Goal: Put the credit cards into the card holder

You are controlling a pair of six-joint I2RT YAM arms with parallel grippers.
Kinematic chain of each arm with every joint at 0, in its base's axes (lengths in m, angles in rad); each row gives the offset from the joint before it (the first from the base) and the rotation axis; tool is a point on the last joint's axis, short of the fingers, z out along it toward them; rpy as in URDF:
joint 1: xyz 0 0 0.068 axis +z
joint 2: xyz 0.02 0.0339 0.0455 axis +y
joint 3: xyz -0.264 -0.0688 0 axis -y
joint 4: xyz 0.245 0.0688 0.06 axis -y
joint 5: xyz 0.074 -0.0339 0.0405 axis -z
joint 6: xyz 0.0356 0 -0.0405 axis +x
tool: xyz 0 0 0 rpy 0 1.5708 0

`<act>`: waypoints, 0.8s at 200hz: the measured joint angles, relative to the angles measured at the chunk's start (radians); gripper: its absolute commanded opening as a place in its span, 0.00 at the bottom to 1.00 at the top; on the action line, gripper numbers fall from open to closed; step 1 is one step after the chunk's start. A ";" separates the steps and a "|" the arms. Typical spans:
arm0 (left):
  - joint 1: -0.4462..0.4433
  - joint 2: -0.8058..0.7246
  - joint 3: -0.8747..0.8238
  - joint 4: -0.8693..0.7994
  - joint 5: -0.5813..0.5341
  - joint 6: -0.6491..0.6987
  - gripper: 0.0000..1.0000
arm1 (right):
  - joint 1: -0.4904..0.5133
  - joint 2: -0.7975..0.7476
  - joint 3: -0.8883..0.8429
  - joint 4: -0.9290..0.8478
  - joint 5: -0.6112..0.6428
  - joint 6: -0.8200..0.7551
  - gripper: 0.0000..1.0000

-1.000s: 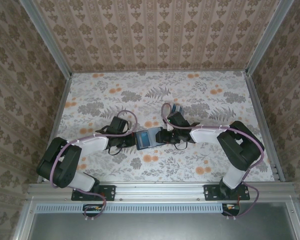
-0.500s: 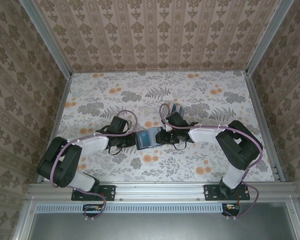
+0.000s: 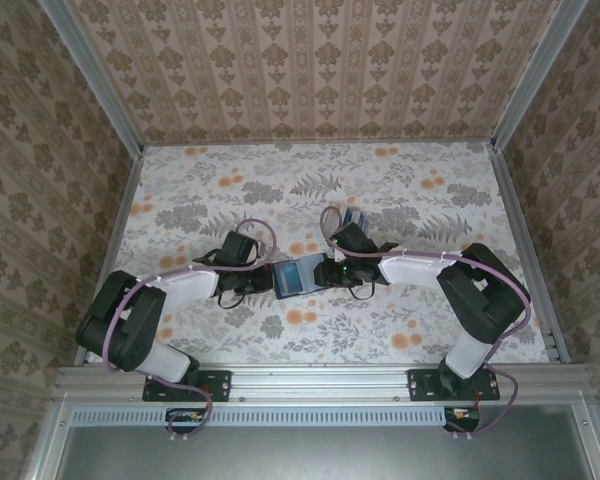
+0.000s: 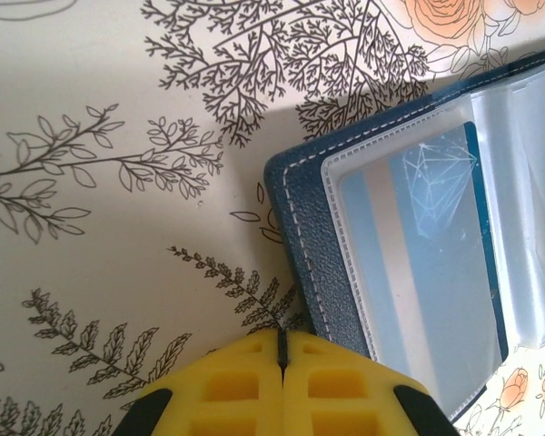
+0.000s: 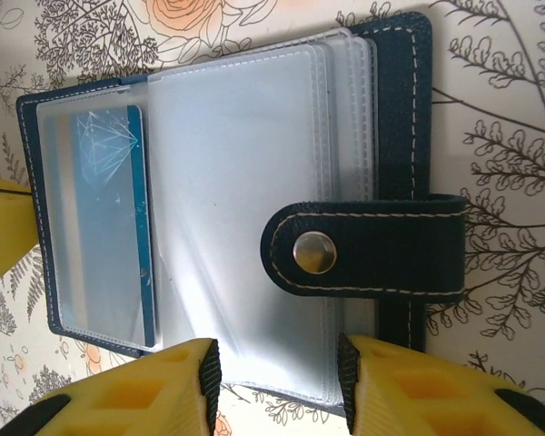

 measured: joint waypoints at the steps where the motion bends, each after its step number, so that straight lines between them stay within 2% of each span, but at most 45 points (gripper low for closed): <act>1: 0.000 0.000 0.001 0.000 0.000 0.000 0.00 | 0.000 0.000 0.000 0.000 0.000 0.000 0.42; 36: 0.000 0.007 0.006 -0.002 0.004 0.004 0.00 | 0.000 -0.009 0.000 -0.006 0.003 0.000 0.43; 74: 0.000 0.011 0.010 -0.002 0.005 0.004 0.00 | 0.000 -0.010 0.000 -0.010 0.003 -0.011 0.36; 112: 0.000 0.011 0.010 -0.002 0.005 0.005 0.00 | 0.000 -0.005 0.000 -0.008 0.002 -0.018 0.35; 141: 0.000 0.011 0.010 -0.002 0.005 0.008 0.00 | 0.000 0.016 0.000 0.005 -0.002 -0.018 0.35; 160: 0.000 0.011 0.010 -0.001 0.005 0.007 0.00 | 0.000 0.018 0.000 0.011 -0.004 -0.018 0.39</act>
